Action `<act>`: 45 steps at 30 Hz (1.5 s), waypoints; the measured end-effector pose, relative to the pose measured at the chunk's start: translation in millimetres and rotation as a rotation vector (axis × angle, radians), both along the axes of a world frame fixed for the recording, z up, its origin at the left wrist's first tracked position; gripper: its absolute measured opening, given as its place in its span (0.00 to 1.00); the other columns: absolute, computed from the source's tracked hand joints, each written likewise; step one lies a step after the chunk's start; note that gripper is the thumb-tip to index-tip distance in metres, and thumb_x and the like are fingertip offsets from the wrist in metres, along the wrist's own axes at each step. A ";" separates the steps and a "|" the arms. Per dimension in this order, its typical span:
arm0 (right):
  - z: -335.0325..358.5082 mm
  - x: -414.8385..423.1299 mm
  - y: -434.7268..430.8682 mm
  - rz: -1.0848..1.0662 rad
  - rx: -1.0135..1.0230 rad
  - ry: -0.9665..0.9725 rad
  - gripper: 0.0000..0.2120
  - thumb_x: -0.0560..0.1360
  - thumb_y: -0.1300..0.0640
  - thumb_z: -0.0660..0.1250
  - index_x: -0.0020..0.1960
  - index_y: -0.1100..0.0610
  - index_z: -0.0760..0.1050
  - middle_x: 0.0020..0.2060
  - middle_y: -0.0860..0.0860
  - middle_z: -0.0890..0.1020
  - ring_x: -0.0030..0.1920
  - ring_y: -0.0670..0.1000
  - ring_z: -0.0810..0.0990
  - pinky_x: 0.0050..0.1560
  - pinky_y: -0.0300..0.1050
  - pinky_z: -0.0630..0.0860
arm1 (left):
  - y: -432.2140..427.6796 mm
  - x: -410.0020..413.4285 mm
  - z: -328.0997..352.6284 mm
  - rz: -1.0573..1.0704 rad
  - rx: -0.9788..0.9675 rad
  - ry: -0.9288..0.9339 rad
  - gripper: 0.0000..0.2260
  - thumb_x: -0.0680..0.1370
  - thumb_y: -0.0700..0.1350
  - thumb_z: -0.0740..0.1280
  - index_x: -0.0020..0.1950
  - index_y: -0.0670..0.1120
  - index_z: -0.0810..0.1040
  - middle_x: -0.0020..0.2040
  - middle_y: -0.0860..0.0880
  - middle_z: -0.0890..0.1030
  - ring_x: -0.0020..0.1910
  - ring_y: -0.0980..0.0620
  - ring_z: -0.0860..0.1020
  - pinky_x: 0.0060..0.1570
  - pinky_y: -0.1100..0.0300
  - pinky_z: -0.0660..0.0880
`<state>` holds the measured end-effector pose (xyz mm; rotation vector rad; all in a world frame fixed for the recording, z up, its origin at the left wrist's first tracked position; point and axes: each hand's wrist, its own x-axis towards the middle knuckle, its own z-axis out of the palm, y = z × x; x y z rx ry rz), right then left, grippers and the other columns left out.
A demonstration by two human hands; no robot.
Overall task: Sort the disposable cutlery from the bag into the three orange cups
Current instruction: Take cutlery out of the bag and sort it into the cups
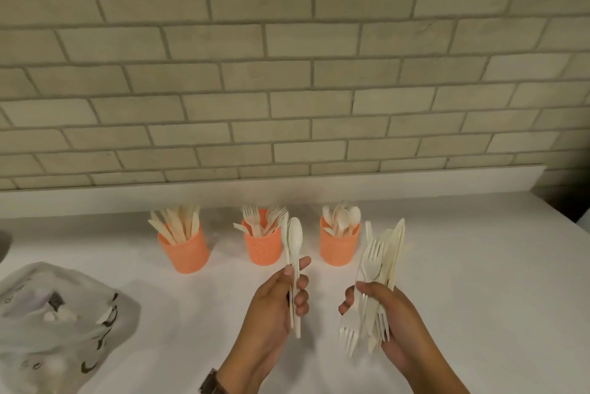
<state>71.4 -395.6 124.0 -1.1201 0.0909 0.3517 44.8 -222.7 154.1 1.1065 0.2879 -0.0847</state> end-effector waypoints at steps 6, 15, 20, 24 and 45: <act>-1.6 -4.4 -1.6 -0.060 -0.105 -0.013 0.14 0.67 0.60 0.66 0.51 0.63 0.71 0.33 0.61 0.78 0.36 0.59 0.80 0.47 0.54 0.72 | 13.1 12.4 -11.5 -0.147 0.104 -0.011 0.09 0.78 0.37 0.62 0.54 0.42 0.81 0.39 0.47 0.82 0.40 0.50 0.79 0.46 0.60 0.78; -12.5 -8.5 -38.4 -0.180 -0.181 0.048 0.11 0.72 0.63 0.63 0.53 0.64 0.70 0.34 0.62 0.77 0.35 0.58 0.79 0.36 0.50 0.78 | -6.1 97.5 -7.7 -0.148 0.415 -0.130 0.10 0.73 0.39 0.70 0.55 0.43 0.82 0.49 0.51 0.85 0.46 0.64 0.81 0.49 0.73 0.73; -15.2 0.3 -63.0 -0.191 -0.194 0.066 0.16 0.70 0.60 0.65 0.55 0.64 0.69 0.35 0.63 0.77 0.36 0.58 0.79 0.35 0.49 0.77 | -33.3 151.7 -16.9 -0.064 0.567 -0.152 0.06 0.71 0.37 0.73 0.46 0.43 0.84 0.42 0.45 0.85 0.44 0.48 0.82 0.54 0.54 0.77; -13.7 15.8 -80.4 -0.163 -0.175 0.054 0.16 0.69 0.60 0.65 0.54 0.64 0.69 0.34 0.62 0.77 0.34 0.58 0.79 0.35 0.49 0.76 | -53.8 175.2 -18.7 0.015 0.806 -0.202 0.08 0.71 0.39 0.72 0.33 0.47 0.80 0.31 0.49 0.81 0.34 0.49 0.79 0.36 0.63 0.74; 3.7 65.3 -91.6 0.130 0.001 0.069 0.16 0.72 0.58 0.66 0.55 0.67 0.73 0.38 0.59 0.81 0.33 0.55 0.80 0.33 0.47 0.77 | -100.4 88.1 -15.3 -0.137 0.946 -0.439 0.16 0.72 0.38 0.72 0.39 0.62 0.82 0.44 0.59 0.80 0.43 0.59 0.78 0.42 0.73 0.71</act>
